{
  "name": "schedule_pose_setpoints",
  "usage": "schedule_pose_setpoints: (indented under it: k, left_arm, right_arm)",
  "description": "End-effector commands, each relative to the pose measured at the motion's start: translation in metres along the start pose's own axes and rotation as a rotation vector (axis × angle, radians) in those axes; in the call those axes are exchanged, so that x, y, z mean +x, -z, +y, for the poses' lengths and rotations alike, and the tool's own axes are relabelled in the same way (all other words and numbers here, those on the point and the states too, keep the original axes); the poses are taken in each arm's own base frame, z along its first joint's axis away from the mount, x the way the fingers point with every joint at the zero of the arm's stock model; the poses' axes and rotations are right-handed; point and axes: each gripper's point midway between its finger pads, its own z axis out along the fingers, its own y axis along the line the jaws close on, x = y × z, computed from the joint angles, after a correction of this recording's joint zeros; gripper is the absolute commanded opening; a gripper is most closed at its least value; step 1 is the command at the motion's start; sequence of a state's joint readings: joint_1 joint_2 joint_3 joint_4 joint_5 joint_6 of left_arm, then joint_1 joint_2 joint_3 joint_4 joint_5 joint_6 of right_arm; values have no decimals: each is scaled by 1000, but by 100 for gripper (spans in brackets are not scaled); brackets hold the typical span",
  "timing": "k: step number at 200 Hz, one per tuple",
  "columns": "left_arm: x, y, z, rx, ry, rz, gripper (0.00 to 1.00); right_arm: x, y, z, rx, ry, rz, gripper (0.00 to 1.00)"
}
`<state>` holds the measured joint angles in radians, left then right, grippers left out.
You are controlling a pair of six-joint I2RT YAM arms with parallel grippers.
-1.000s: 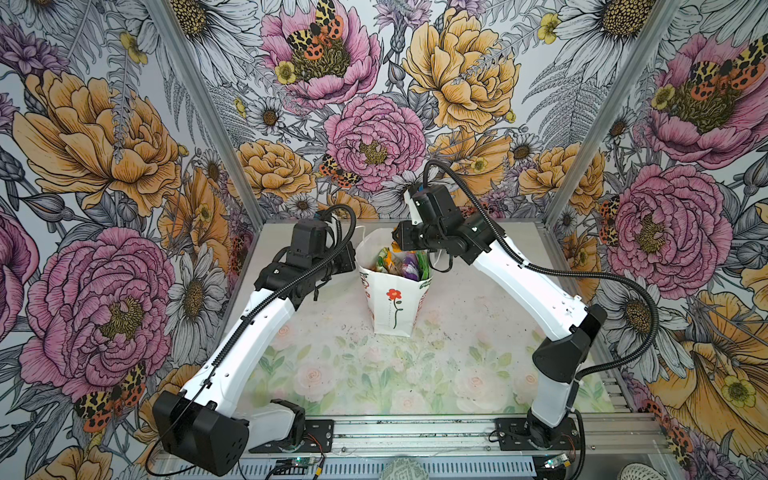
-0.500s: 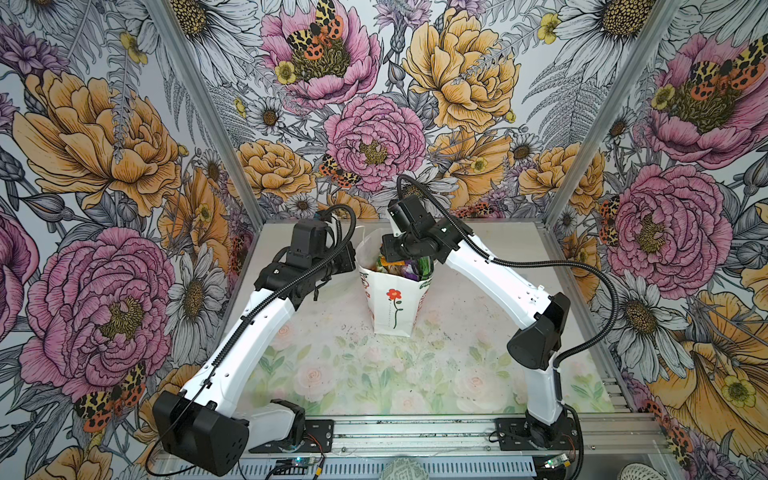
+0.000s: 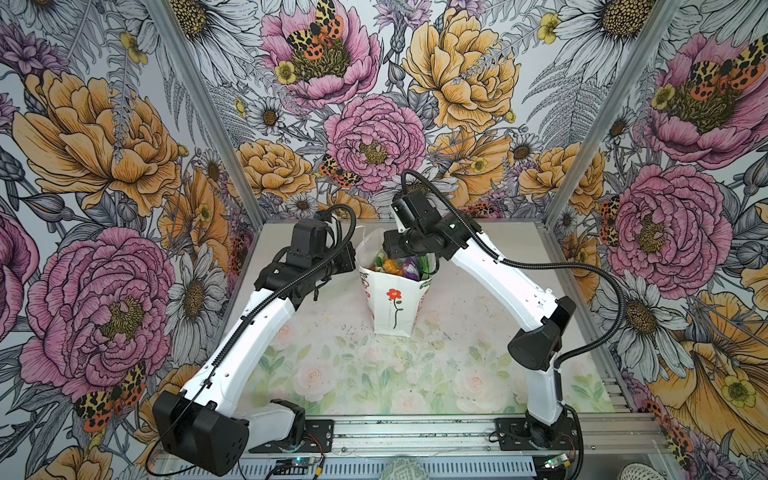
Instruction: Place the snacks into the paper bag
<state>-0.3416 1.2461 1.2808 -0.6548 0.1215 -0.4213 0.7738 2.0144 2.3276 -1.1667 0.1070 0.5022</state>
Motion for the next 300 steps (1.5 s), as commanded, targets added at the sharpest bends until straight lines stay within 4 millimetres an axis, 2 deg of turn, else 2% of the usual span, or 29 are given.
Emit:
schedule_pose_setpoints:
  k: [1,35,85,123,153,178,200,233,262,300]
  left_arm:
    - [-40,20,-14,50,6,-137,0]
    - [-40,21,-14,47,9,-142,0]
    - [-40,19,-14,49,10,-138,0]
    - [-40,19,-14,49,8,-137,0]
    - [-39,17,-14,52,8,-130,0]
    - [-38,16,-15,53,8,-128,0]
    - [-37,15,-16,61,6,-119,0]
    - [-37,16,-24,78,3,-128,0]
    - [-38,11,-39,114,16,-127,0]
    - [-45,5,-71,132,-4,-126,0]
  right_arm:
    - [0,35,-22,110,20,-26,57]
    - [10,56,-62,293,1,-9,57]
    - [14,65,-82,389,12,-8,57]
    - [26,48,-96,392,-23,62,55]
    - [37,26,-90,280,-71,121,45]
    - [39,20,-92,280,-80,122,35]
    - [37,17,-89,262,-76,116,24]
    - [33,14,-88,252,-69,104,0]
    - [20,16,-92,242,-81,70,0]
    - [-7,34,-105,217,-121,-12,0]
